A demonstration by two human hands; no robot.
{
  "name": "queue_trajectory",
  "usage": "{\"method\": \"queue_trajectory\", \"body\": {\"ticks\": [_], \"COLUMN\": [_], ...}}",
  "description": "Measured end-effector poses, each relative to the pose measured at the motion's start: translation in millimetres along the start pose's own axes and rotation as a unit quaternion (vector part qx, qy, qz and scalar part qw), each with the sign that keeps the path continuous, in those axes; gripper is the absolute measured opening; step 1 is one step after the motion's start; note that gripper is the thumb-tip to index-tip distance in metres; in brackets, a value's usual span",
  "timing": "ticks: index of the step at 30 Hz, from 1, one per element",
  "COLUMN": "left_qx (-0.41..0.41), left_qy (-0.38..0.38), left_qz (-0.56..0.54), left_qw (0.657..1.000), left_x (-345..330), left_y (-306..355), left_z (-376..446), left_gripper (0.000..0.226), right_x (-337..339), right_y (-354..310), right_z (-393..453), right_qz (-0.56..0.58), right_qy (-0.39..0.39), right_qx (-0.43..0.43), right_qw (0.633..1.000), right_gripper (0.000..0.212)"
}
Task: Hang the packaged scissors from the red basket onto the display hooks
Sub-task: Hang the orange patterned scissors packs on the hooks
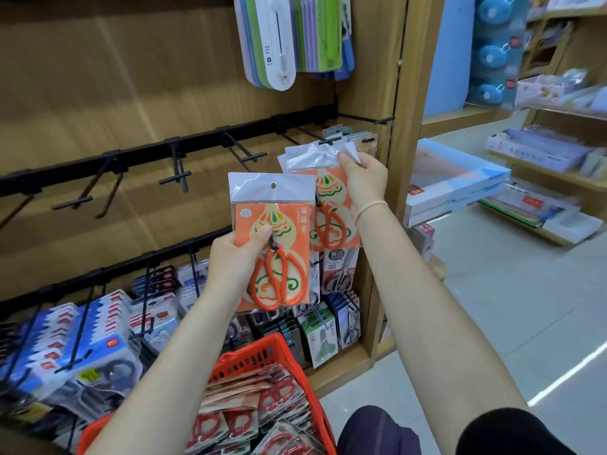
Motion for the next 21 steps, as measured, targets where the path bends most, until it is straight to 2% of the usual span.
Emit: {"method": "queue_trajectory", "body": {"ticks": [10, 13, 15, 16, 19, 21], "left_qx": [0.012, 0.01, 0.011, 0.011, 0.012, 0.015], "left_qy": [-0.019, -0.02, -0.022, -0.023, -0.024, -0.024], "left_qz": [-0.01, -0.021, -0.03, -0.037, -0.062, -0.074], "left_qw": [1.0, 1.0, 0.999, 0.999, 0.998, 0.997], "left_x": [-9.2, -10.1, -11.6, -12.7, -18.0, -23.0], "left_y": [-3.4, -1.3, 0.0, 0.3, -0.8, -1.8], "left_z": [5.8, 8.3, 10.0, 11.0, 14.2, 16.2], "left_gripper": [0.018, 0.019, 0.018, 0.017, 0.013, 0.011], "right_x": [-9.0, -10.3, -7.8, -5.1, 14.2, 25.5], "right_y": [1.2, 7.2, 7.8, 9.2, 9.6, 5.6], "right_z": [6.8, 10.0, 11.3, 11.3, -2.8, -16.6], "right_qz": [0.0, -0.011, -0.023, -0.023, -0.01, -0.022], "right_qy": [0.012, 0.017, 0.027, 0.035, 0.099, 0.139], "right_qx": [0.006, -0.002, 0.008, 0.011, 0.044, 0.084], "right_qw": [1.0, 1.0, 0.999, 0.999, 0.994, 0.987], "right_gripper": [0.014, 0.019, 0.015, 0.013, 0.035, 0.033]}}
Point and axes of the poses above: each hand's wrist, its own z-axis towards the middle knuckle, its own x-axis out of the back of the hand, y = z × x, the point moved 10 cm from there along z, towards the middle knuckle, and after that the axes turned 5 degrees about -y, right-handed, at the moved point
